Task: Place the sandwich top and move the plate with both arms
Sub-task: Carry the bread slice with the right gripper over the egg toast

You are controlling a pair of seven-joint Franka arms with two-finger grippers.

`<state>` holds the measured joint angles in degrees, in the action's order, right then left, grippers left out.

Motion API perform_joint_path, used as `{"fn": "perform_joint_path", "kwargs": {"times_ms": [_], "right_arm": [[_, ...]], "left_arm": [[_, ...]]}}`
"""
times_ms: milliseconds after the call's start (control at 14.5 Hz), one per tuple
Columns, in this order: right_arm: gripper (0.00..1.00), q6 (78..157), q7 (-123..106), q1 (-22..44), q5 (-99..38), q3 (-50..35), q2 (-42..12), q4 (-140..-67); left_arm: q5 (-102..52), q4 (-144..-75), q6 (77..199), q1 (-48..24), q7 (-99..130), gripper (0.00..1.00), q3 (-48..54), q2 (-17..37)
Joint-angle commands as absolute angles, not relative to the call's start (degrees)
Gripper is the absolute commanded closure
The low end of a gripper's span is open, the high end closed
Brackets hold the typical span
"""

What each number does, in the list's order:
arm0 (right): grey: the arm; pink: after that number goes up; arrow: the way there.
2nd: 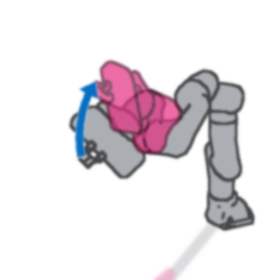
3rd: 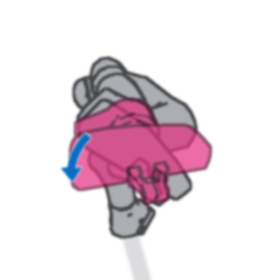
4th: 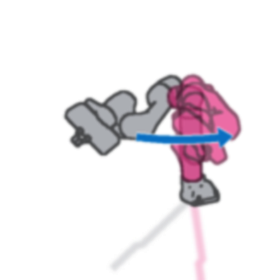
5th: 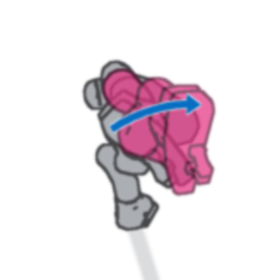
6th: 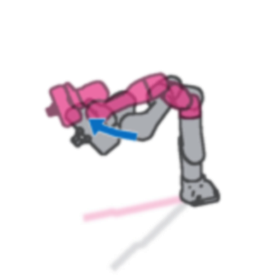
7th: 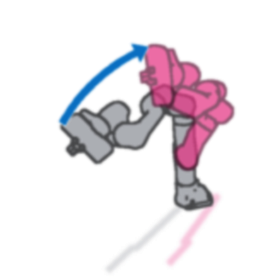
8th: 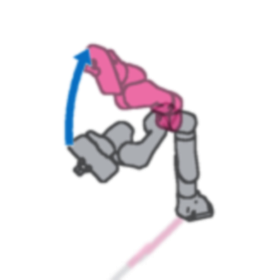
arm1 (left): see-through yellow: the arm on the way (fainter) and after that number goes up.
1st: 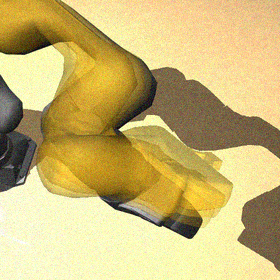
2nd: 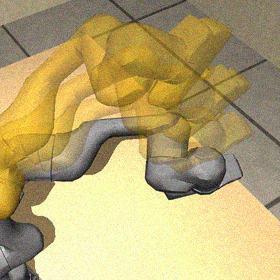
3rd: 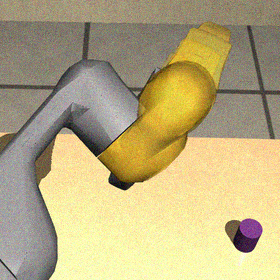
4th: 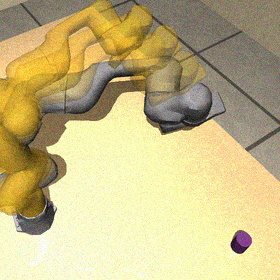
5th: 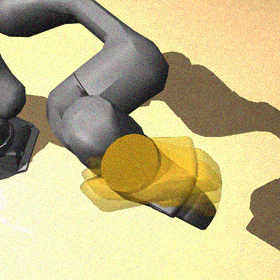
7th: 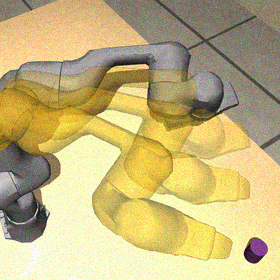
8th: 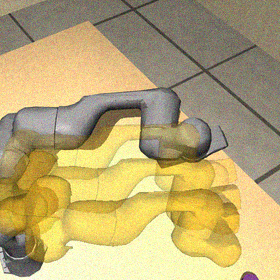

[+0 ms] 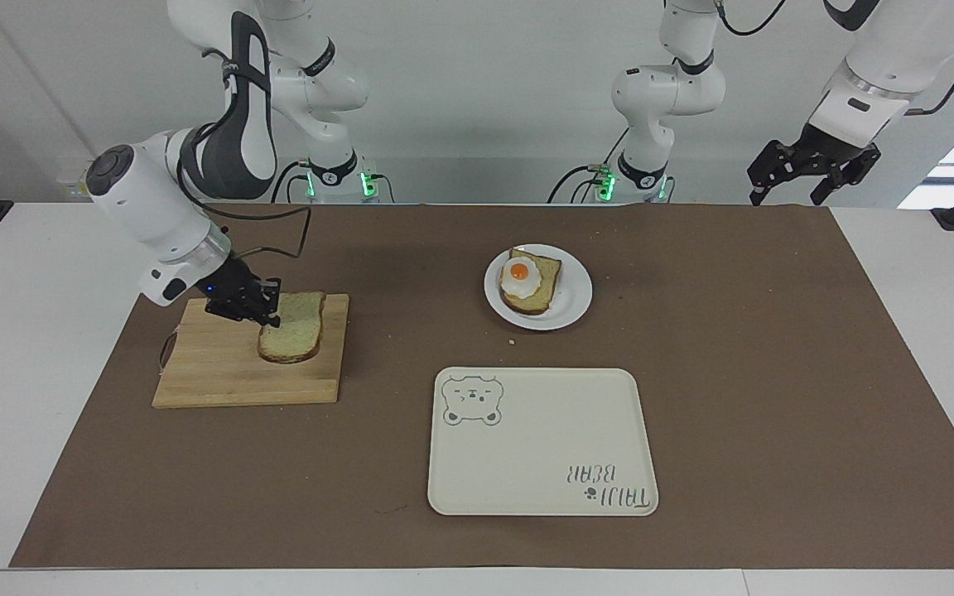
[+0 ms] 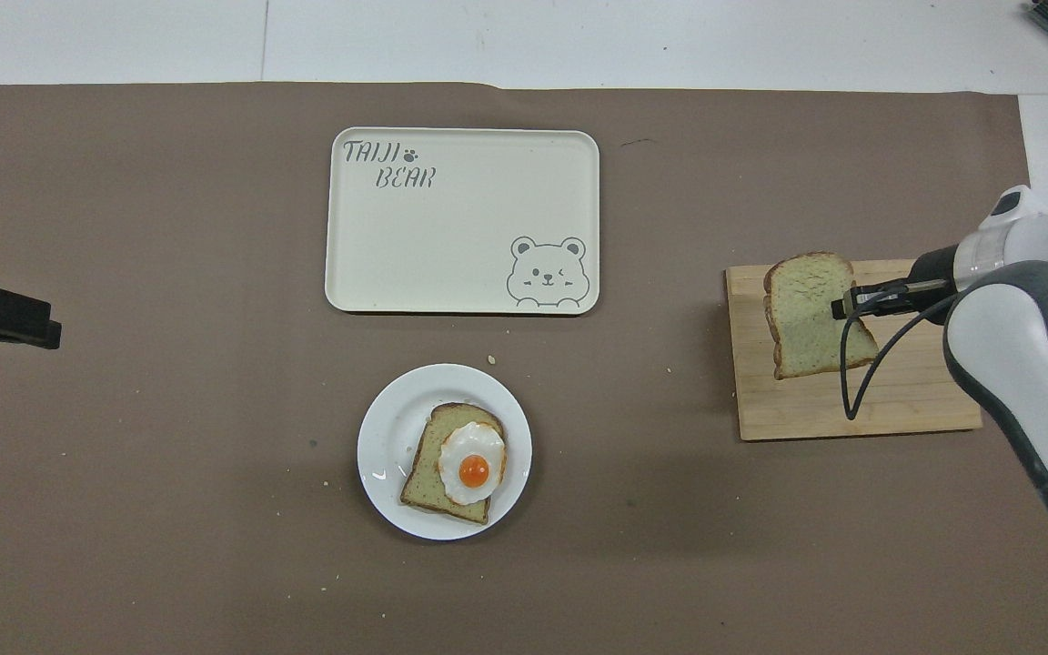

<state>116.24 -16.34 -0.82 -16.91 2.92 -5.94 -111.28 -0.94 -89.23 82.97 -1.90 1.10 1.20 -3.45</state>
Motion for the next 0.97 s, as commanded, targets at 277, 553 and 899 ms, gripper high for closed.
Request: {"fn": "perform_joint_path", "kwargs": {"times_ms": [277, 553, 899], "right_arm": [[1.00, 114.4, -6.3, 5.4, -18.2, 2.8, -5.4, -110.0], [1.00, 115.0, 2.4, 11.1, -18.2, 2.8, -5.3, -110.0], [1.00, 115.1, 11.1, 15.8, -18.8, 2.6, -4.8, -110.0]], "left_arm": [[-0.1, -88.5, 81.9, -1.5, 1.6, 0.00, 1.5, -3.2], [-0.1, -88.5, 81.9, -1.5, 1.6, 0.00, 1.5, -3.3], [-0.1, -88.5, 81.9, -1.5, 1.6, 0.00, 1.5, -3.3]]}}
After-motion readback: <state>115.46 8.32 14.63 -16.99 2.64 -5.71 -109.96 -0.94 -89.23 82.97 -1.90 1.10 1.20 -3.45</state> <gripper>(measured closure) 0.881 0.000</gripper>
